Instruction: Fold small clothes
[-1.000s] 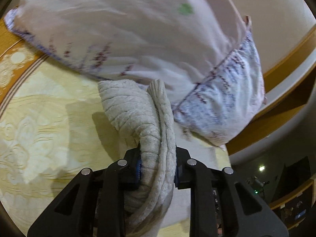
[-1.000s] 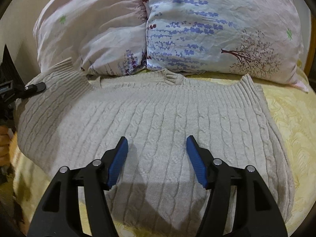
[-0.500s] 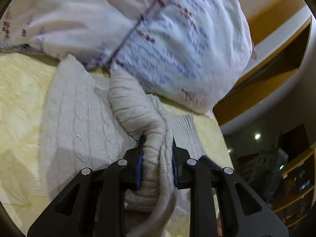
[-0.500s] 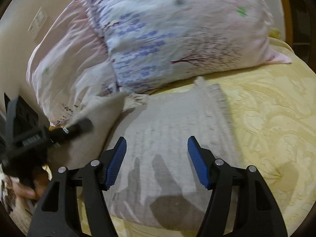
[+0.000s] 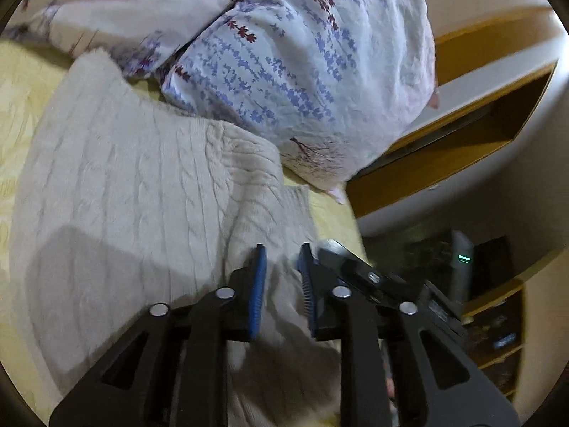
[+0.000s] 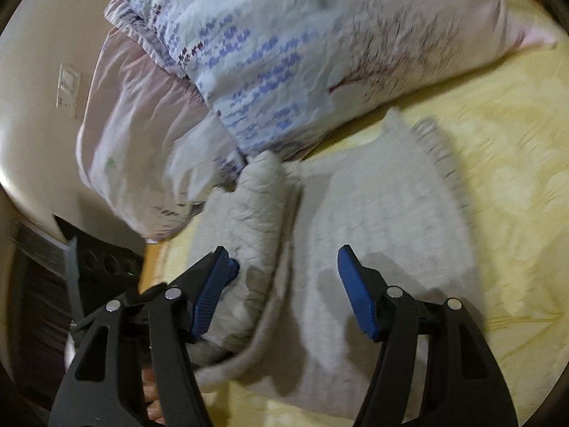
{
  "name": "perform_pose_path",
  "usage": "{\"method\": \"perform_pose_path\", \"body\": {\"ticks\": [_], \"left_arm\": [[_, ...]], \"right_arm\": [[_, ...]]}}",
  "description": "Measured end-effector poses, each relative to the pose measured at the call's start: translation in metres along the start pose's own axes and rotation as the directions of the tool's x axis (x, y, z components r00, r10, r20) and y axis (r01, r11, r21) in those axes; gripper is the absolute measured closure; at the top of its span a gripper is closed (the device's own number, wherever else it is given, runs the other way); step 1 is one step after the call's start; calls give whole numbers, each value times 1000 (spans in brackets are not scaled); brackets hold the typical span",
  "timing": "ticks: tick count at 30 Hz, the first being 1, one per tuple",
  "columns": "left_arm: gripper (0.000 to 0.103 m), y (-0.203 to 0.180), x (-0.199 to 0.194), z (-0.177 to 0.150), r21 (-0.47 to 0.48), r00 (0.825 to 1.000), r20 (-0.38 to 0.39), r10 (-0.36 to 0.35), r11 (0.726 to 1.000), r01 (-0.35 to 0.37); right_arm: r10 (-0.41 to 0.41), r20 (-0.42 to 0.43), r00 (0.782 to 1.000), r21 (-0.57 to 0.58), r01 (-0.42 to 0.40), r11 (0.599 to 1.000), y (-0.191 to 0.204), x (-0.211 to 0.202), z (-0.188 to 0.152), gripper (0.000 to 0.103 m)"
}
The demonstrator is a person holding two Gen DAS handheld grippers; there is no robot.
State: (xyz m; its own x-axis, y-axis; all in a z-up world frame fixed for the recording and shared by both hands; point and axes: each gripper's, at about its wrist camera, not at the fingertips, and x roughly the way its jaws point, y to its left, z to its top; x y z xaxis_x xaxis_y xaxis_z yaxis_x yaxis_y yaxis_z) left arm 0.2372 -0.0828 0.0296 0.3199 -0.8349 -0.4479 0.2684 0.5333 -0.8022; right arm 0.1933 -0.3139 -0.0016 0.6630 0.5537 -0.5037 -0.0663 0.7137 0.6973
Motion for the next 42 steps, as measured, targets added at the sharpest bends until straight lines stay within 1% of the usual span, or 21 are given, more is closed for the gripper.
{"method": "perform_pose_path", "body": {"ticks": [1,2,3,5,6,8,10,11,12,14,18,20,22,25,28,30,33,35,38,40,42], "left_arm": [[61,2,-10,-1,-12,1000,5,-18,1000,18],[53,2,-20,-2,-8,999,28,-19,1000,19],[51,3,-33,-3,2,998,60,-1,1000,1],[39,2,-53,-5,24,990,126,57,998,-61],[36,3,-65,-5,37,977,176,124,991,-132],[34,6,-78,-4,48,948,233,215,972,-232],[32,11,-84,-4,44,914,266,307,943,-329],[32,15,-85,-3,37,901,268,342,931,-364],[32,18,-84,-2,33,898,261,354,927,-375],[30,25,-82,-2,24,899,239,368,923,-384],[28,36,-62,0,22,897,174,406,909,-416],[24,39,-58,-1,22,899,155,410,908,-418],[22,42,-55,-1,14,905,140,402,913,-407],[19,45,-57,-1,0,913,138,384,922,-388],[13,45,-64,-1,-10,920,156,360,932,-362],[12,46,-65,-1,-5,930,161,330,943,-334],[10,46,-63,-4,15,940,158,302,951,-308],[10,43,-59,-6,43,945,157,287,954,-297],[10,38,-50,-8,79,945,141,293,949,-306],[10,33,-44,-10,95,946,118,302,945,-314],[10,30,-40,-11,108,946,101,307,942,-317]], "right_arm": [[17,-21,1000,12,-16,1000,0,3,1,39],[22,-34,999,16,-22,1000,2,6,0,39],[25,-45,999,16,-24,1000,3,9,0,39],[35,-72,997,17,-34,999,7,15,1,39],[49,-90,995,26,-47,999,8,19,1,39],[56,-133,990,54,-49,997,10,29,2,39],[45,-155,987,65,-35,997,12,36,3,39],[36,-161,986,65,-25,998,13,40,4,41],[34,-163,986,65,-24,998,14,41,4,44],[46,-171,984,74,-34,997,16,46,6,55],[33,-180,983,79,-19,997,16,58,10,66],[19,-174,985,69,-7,998,15,62,11,81],[24,-160,987,52,-15,999,17,63,11,84],[1,-120,993,-13,-3,1000,26,55,11,87],[-12,-86,996,-64,6,998,34,45,12,87],[-31,-70,997,-89,24,996,37,39,13,88],[-72,-49,996,-128,66,990,40,29,13,88],[-106,-34,994,-151,100,984,39,22,14,88],[-166,-3,986,-183,163,970,38,10,16,88],[-205,26,978,-202,206,957,37,1,19,88],[-253,61,965,-221,261,940,35,-10,24,88]]}}
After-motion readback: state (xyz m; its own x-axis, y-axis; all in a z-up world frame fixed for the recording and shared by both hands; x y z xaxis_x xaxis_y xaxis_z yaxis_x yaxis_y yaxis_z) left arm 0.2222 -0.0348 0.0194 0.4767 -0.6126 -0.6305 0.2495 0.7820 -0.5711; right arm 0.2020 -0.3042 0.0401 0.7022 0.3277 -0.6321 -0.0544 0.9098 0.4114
